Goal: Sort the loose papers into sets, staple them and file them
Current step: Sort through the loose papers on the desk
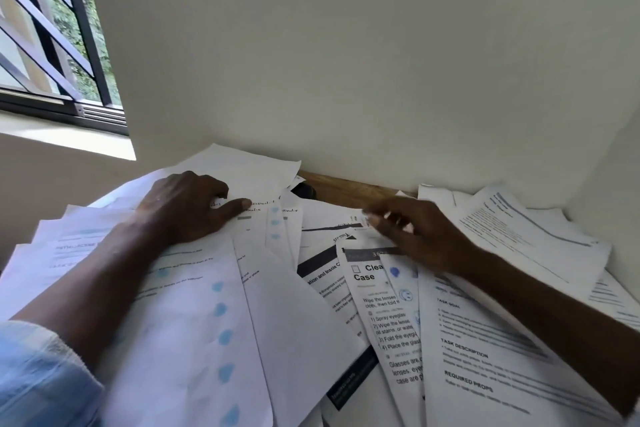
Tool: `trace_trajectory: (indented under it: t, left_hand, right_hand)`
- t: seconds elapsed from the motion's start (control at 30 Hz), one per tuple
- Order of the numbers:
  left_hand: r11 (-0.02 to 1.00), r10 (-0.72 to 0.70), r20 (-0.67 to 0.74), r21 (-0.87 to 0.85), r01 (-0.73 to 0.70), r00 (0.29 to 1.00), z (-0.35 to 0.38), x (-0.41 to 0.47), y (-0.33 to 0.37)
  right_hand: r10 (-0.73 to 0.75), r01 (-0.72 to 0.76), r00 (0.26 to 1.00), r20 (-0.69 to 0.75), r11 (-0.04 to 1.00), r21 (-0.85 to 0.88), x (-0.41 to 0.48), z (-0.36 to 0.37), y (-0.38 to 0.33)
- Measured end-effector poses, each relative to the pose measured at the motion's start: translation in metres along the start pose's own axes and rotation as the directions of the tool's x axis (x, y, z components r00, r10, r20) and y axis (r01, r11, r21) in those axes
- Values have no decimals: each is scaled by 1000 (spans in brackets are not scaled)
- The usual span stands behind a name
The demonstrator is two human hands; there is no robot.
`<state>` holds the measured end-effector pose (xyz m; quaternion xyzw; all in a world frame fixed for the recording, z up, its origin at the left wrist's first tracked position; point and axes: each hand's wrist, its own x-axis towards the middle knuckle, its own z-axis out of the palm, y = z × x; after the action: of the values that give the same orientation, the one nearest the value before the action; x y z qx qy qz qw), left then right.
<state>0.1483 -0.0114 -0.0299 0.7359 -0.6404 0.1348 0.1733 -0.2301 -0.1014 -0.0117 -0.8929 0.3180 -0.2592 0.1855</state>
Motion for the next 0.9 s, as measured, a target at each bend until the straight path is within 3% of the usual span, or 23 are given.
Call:
trace_trajectory:
  t: [0.07, 0.13, 0.27, 0.43, 0.5, 0.57, 0.63, 0.77, 0.9]
  left_hand:
    - [1000, 1, 10, 2, -1, 1000, -2, 0, 2]
    - [1000, -1, 21, -2, 1, 1000, -3, -1, 3]
    - [1000, -22, 48, -8, 22, 999, -6, -2, 5]
    - [1000, -19, 62, 0, 19, 998, -6, -1, 5]
    - [1000, -21, 67, 5, 20, 998, -6, 0, 5]
    - [1000, -30, 67, -2, 31, 997, -6, 0, 5]
    - [999, -33, 59, -5, 33, 998, -5, 0, 4]
    - [999, -36, 42, 6, 36, 998, -2, 0, 1]
    - [999, -53, 52, 12, 52, 997, -2, 0, 2]
  right_hand:
    - [84, -84, 996, -9, 993, -87, 35, -1, 6]
    - [186, -170, 975, 122, 977, -132, 67, 3, 4]
    - [226, -157, 890, 395, 967, -200, 111, 23, -2]
    - [215, -184, 871, 441, 976, -113, 133, 11, -1]
    - [184, -172, 927, 326, 983, -66, 137, -9, -5]
    - [142, -135, 985, 99, 988, -80, 143, -32, -7]
    - [94, -110, 989, -114, 984, -139, 146, -56, -9]
    - [28, -87, 898, -440, 990, -114, 146, -96, -22]
    - [67, -84, 763, -643, 996, 4, 139, -117, -38]
